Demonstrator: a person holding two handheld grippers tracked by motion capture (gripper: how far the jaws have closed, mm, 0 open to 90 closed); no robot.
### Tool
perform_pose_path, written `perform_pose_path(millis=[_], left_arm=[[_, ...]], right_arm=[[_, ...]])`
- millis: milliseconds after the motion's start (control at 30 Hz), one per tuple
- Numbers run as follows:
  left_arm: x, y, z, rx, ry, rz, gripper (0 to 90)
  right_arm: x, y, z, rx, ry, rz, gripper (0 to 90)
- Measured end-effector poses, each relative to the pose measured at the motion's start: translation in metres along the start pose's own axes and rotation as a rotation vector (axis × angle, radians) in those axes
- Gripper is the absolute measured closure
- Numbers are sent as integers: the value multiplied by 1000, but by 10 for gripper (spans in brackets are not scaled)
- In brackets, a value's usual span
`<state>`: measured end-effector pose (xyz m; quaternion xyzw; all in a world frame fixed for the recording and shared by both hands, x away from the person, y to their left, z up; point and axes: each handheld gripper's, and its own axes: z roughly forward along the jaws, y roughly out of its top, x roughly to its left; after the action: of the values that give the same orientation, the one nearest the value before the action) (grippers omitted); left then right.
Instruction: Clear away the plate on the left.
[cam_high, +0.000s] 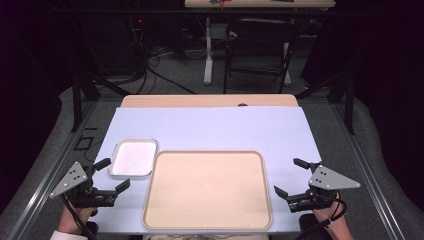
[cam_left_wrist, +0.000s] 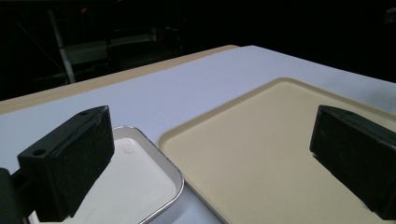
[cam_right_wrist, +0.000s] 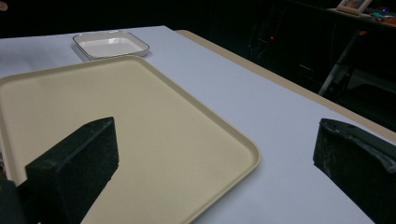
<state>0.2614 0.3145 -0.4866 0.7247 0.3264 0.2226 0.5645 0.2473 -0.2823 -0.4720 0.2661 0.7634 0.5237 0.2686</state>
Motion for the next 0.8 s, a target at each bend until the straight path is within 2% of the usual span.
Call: perform_pose_path(millis=[133,367,567,667,733,800], left_arm=[[0,0,1,9,14,-7,0],[2,5,6,16,9,-29,0],[7,8,9,19,40,-56,0],[10,11,12,32,44,-72,0],[12,13,16,61,65,-71,0],[13,14,17,69,67,-73,1]], right_arm=[[0,0,0,3,0,0,0],[0,0,-1,11,-6,1,0],[0,0,0,20,-4,6,0],[0,-1,-1,29,-10,12,0],[-1,-1,-2,28,-9,18,0],[-1,-1,-2,27,-9,18,0]])
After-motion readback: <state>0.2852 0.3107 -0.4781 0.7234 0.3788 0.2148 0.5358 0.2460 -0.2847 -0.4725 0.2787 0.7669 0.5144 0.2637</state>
